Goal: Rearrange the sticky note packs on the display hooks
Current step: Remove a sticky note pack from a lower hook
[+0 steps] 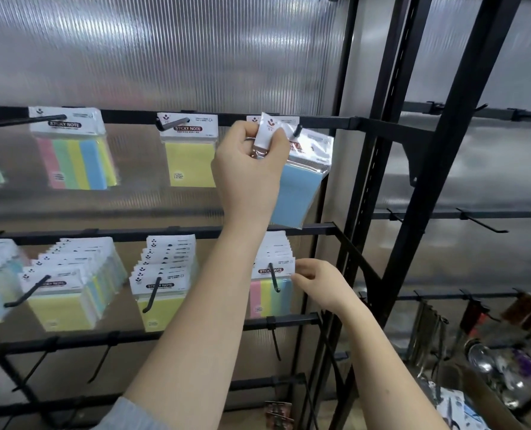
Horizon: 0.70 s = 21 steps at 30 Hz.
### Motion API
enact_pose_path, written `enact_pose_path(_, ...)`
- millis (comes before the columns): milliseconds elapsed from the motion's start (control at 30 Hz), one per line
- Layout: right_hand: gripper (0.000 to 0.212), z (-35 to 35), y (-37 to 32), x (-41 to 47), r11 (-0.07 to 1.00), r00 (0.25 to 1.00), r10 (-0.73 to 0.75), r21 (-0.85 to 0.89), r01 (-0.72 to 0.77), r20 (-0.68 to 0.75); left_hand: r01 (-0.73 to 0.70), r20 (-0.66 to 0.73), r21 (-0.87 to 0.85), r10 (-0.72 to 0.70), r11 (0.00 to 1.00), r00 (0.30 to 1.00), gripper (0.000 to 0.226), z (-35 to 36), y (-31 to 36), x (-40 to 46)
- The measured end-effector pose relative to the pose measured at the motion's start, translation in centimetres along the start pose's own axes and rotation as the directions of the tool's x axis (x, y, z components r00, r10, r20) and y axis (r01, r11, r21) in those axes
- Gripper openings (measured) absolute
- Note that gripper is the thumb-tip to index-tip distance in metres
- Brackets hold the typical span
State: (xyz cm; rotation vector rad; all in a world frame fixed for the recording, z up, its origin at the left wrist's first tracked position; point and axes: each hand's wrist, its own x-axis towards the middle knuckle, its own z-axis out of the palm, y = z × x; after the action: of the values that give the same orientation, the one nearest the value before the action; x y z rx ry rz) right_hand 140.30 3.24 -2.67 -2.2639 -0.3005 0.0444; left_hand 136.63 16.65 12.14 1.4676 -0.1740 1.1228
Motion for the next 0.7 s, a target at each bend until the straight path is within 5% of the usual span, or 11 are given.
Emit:
enact_pose_path(467, 0.036, -0.1, 0.3, 0.7, 1.0, 1.0, 0.012, -0.008, -0.012, 0.017, 0.119, 0.035, 0.182, -0.127, 0.976, 0.991, 0.021, 2.6, -6.6, 5.8)
enact_pose_path(700, 0.034, -0.4, 0.2, 1.2, 1.0, 1.0, 0.018, -0.007, -0.018, 0.003, 0.069, 0.052, 0.36, -0.094, 0.93, 0.994, 0.034, 3.5, -8.9, 8.1)
